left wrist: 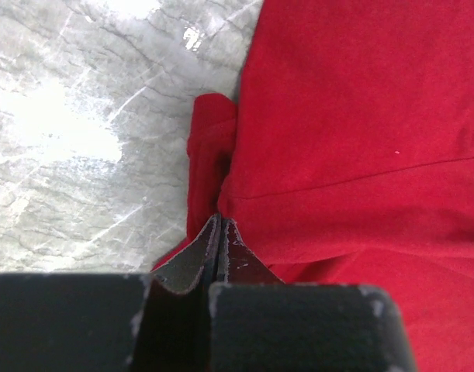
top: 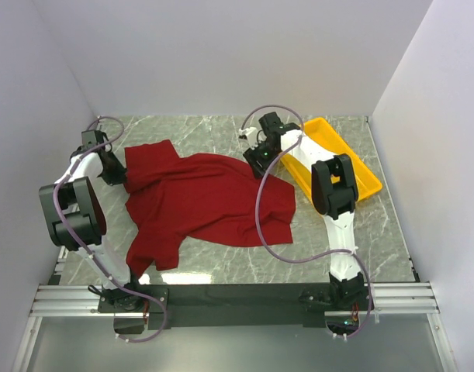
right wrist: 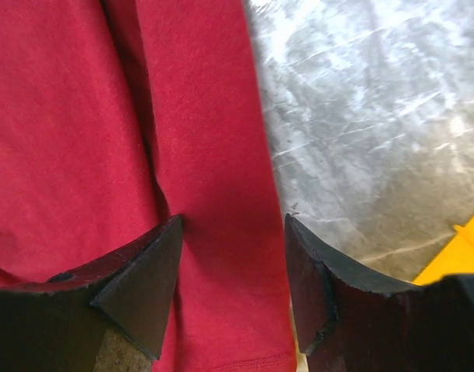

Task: Fold and stack the t-shirts
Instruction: Flatten the tshirt out

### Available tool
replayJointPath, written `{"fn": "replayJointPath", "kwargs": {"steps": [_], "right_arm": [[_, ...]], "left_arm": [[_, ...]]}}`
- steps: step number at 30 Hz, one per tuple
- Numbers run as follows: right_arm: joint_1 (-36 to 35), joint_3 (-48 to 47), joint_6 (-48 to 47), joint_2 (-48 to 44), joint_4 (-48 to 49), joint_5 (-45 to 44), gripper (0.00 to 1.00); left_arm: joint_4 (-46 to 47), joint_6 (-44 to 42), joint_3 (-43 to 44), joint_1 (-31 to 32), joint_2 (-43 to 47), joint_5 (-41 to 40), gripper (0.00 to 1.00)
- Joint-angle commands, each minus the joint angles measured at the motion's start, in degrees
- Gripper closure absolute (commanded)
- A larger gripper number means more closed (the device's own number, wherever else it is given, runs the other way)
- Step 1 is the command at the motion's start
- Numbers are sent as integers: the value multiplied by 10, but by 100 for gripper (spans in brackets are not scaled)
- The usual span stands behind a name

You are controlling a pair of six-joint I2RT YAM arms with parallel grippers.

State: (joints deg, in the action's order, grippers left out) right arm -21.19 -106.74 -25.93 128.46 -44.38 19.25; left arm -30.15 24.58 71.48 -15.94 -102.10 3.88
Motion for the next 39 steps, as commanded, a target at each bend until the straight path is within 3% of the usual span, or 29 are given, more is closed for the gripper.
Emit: {"fn": "replayJointPath", "kwargs": {"steps": [1, 3, 6, 7, 8, 14, 17, 19, 20, 21, 23, 24, 27, 33, 39], "right_arm": [[-5, -25, -18, 6, -22, -39, 39], [-9, -27, -21, 13, -30, -38, 42], [-10, -21, -17, 7, -27, -38, 70], [-10, -17, -12, -11, -18, -38, 91], [-11, -11, -11, -25, -8, -39, 99], [-44, 88, -66, -205, 90, -11, 100], [-101, 151, -134, -268, 76, 4, 100], [-154, 191, -185, -279, 14, 17, 94], [-170, 209, -197, -282, -3, 24, 86], [-187, 244, -210, -284, -38, 33, 68], [-214, 272, -247, -295, -66, 61, 57], [-215, 284, -255, -300, -77, 70, 46], [-193, 273, -261, -326, -94, 104, 36], [-74, 153, -197, -284, -95, 171, 34], [-59, 76, -121, -169, -98, 208, 36]], "left_arm": [[16, 8, -2, -3, 32, 21, 99], [16, 9, 1, -3, 33, 27, 99], [15, 11, 5, -3, 34, 31, 99], [15, 11, 8, -3, 35, 30, 99], [15, 11, 8, -3, 36, 31, 99], [20, 15, 18, -3, 37, 45, 99], [25, 17, 19, -3, 36, 53, 99], [27, 17, 16, -3, 37, 54, 99], [29, 18, 13, -2, 39, 58, 99], [31, 18, 10, -4, 41, 58, 99], [33, 17, 2, -3, 46, 60, 99], [33, 17, -2, -4, 50, 61, 99], [38, 17, -13, -6, 58, 68, 99], [40, 17, -13, -7, 62, 73, 99], [41, 17, -13, -7, 67, 77, 99]]}}
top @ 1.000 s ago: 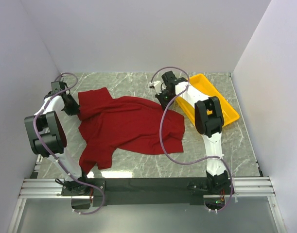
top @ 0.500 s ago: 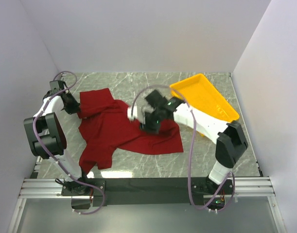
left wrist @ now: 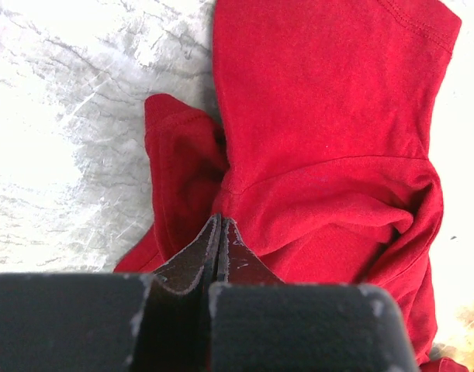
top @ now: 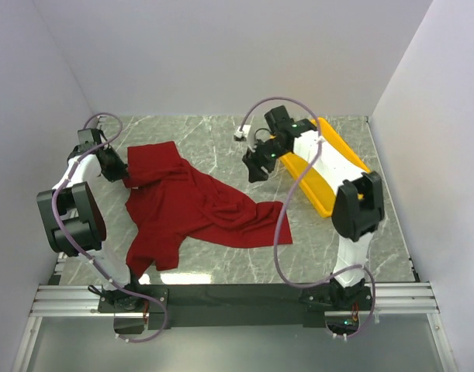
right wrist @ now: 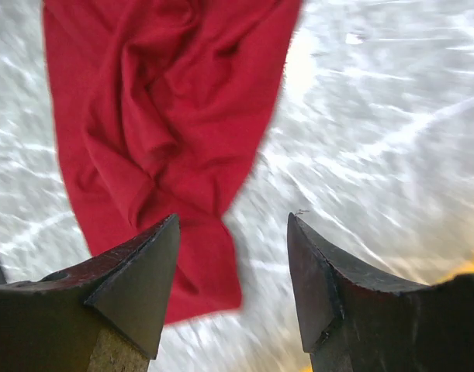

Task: Fold and stack the t-shirts
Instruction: Flatten the tshirt out

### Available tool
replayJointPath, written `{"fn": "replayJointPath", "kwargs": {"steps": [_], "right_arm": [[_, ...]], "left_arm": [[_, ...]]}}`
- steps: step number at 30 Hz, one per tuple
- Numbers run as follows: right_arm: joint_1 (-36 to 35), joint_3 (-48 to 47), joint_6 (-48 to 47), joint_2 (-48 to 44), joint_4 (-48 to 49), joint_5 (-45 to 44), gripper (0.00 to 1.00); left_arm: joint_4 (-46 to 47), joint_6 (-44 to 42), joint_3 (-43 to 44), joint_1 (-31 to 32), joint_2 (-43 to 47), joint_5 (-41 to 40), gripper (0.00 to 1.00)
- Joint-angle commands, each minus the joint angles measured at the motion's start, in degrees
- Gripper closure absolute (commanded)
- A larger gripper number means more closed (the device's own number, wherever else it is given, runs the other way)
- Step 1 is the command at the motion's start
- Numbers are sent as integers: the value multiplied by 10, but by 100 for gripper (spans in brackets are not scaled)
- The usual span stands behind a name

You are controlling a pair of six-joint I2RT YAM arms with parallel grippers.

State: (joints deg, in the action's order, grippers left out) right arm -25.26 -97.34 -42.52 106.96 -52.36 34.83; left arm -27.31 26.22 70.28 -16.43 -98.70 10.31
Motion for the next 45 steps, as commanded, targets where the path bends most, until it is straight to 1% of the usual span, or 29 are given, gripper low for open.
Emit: {"fn": "replayJointPath", "kwargs": {"steps": [1, 7, 10, 16, 21, 25, 27, 28, 29, 31, 32, 37, 38, 39, 41, 44, 45], "right_arm": [[-24, -16, 59, 57, -10, 76, 36], [-93, 23, 36, 78, 24, 48, 35], [-109, 23, 24, 91, 29, 37, 35], [-124, 15, 17, 117, 34, 4, 35], [-132, 35, 23, 119, 57, -34, 36], [-136, 39, 31, 123, 67, -53, 40], [-137, 36, 38, 128, 68, -56, 49], [-137, 34, 41, 129, 67, -55, 55], [-137, 29, 45, 128, 67, -53, 72], [-136, 27, 51, 123, 63, -43, 88], [-135, 26, 53, 118, 62, -39, 100], [-99, -6, 79, 48, 49, -12, 100], [-70, -28, 85, 38, 48, -6, 100], [-57, -39, 107, 23, 58, -9, 100], [-18, -69, 138, 12, 67, -21, 100], [18, -79, 166, 4, 97, -75, 100], [22, -75, 173, 2, 121, -103, 100]], "left_arm": [[14, 1, -3, -2, 33, 15, 99], [20, 6, -13, -3, 38, 23, 99], [22, 7, -15, -3, 39, 24, 99], [20, 6, -11, -3, 39, 26, 99], [22, 7, -11, -4, 40, 29, 99], [27, 10, -15, -4, 39, 35, 99], [28, 12, -15, -3, 39, 37, 99], [28, 13, -15, -3, 39, 39, 99], [29, 13, -15, -3, 41, 39, 99], [29, 11, -13, -4, 44, 38, 99], [28, 10, -12, -3, 48, 38, 99], [32, 1, -4, -4, 75, 17, 99], [30, 1, -1, -5, 84, 12, 99], [30, 1, 4, -6, 90, 3, 99], [35, 2, 6, -5, 110, -5, 99], [52, 8, 4, -8, 132, -19, 99], [57, 9, 3, -7, 136, -20, 99]]}}
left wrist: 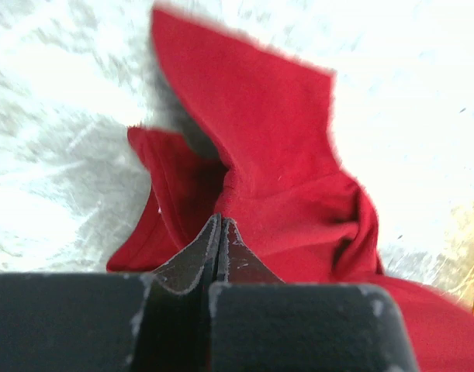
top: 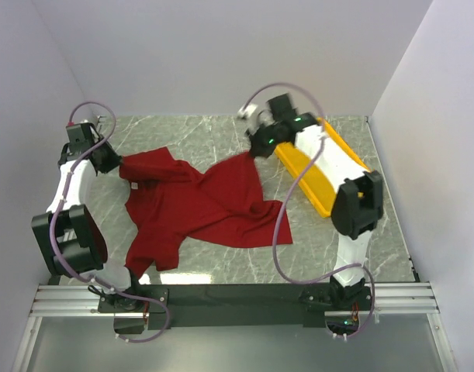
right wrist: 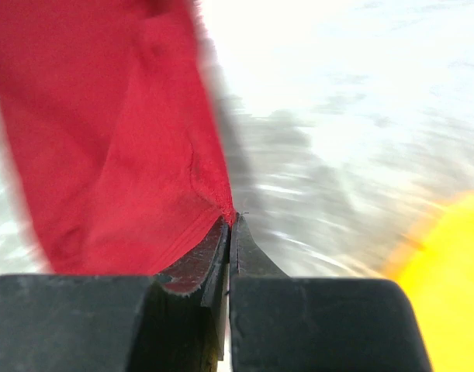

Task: Fold and stack the t-shirts
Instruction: Flatten the tshirt out

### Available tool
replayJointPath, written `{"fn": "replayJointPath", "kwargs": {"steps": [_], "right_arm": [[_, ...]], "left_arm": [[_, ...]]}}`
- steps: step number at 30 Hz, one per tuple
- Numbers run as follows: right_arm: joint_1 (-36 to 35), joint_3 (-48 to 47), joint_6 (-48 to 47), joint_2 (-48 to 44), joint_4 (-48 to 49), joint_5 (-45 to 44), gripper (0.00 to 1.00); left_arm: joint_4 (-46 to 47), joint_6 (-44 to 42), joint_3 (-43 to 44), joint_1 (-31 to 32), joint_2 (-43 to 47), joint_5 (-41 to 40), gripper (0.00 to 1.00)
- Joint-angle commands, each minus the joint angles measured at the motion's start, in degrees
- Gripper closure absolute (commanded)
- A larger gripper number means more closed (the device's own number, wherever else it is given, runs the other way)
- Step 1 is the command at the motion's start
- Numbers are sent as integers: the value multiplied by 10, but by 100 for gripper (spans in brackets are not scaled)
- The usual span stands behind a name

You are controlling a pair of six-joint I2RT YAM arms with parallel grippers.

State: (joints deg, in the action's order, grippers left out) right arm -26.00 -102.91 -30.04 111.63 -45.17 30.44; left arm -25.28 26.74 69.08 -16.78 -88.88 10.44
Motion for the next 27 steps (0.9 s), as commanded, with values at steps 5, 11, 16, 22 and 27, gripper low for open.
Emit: {"fn": "replayJointPath", "kwargs": {"steps": [5, 11, 16, 22, 27], "right_arm": [[52, 10, 88, -62, 106, -110, 100], [78, 18, 98, -83, 146, -145, 100], [107, 5, 101, -88, 157, -159, 100], [133, -14, 111, -99, 171, -158, 100], [146, -26, 127, -120, 196, -156, 100]], "left_arm": [[61, 2, 18, -5, 56, -36, 99], [83, -2, 25, -10, 78, -68, 99], [106, 0, 26, -25, 99, -91, 99], [130, -7, 29, -35, 114, -82, 99], [189, -41, 2, -34, 145, -70, 99]]}}
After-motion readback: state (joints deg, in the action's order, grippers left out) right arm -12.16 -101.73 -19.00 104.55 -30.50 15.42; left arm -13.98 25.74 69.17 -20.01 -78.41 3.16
